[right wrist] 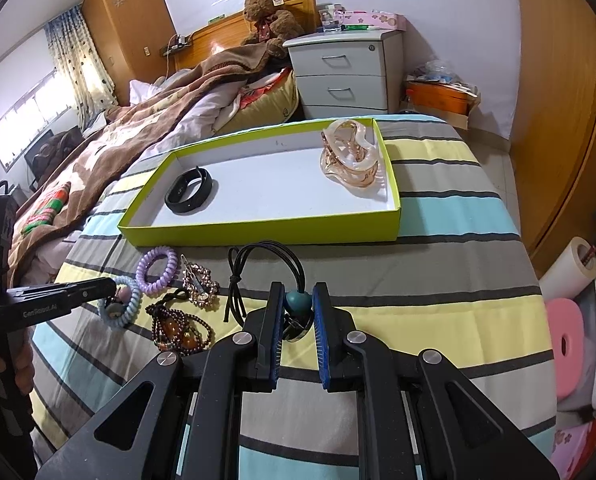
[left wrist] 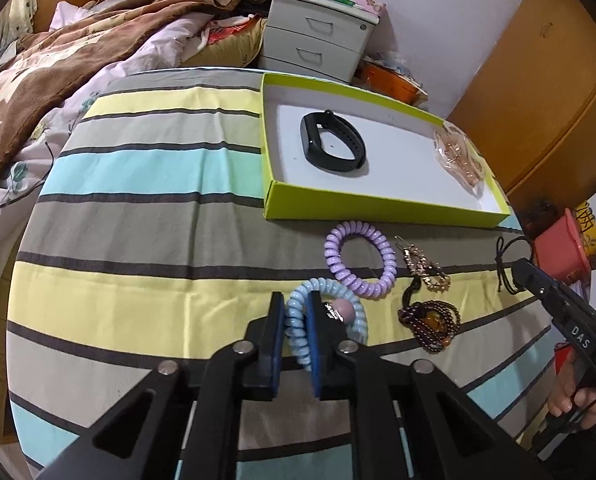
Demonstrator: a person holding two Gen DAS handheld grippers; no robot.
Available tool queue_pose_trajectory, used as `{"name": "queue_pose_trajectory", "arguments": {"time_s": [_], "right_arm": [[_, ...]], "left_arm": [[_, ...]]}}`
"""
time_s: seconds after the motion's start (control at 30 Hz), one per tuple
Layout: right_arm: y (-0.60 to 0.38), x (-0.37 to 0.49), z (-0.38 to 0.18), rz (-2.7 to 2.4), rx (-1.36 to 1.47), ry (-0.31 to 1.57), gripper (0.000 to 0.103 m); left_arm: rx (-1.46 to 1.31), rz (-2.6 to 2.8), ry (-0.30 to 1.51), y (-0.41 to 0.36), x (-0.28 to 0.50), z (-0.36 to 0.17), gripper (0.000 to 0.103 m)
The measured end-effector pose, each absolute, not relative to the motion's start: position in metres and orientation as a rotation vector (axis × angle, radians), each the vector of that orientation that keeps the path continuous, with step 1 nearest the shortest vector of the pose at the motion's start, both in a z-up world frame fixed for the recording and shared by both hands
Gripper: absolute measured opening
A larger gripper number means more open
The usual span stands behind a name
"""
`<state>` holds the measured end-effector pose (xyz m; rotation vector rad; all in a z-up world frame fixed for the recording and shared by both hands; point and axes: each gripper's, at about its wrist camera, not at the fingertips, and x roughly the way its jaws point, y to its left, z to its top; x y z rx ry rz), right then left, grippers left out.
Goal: Organize jewelry
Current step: 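Grasp the teal-bead black hair tie with the right tool while the left grasps the blue coil tie, then carry both hair ties into the green box and open both tools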
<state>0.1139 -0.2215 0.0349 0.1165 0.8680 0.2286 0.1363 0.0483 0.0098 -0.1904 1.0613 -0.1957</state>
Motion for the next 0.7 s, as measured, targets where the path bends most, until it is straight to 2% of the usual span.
{"name": "queue_pose_trajectory", "arguments": {"time_s": [0.7], "right_arm": [[-0.224,0.105,0.052,0.234,0.12,0.825,0.015]], "left_arm": [[-0.223,-0.241,0.957,0.043,0.115,0.051,0.01]]}}
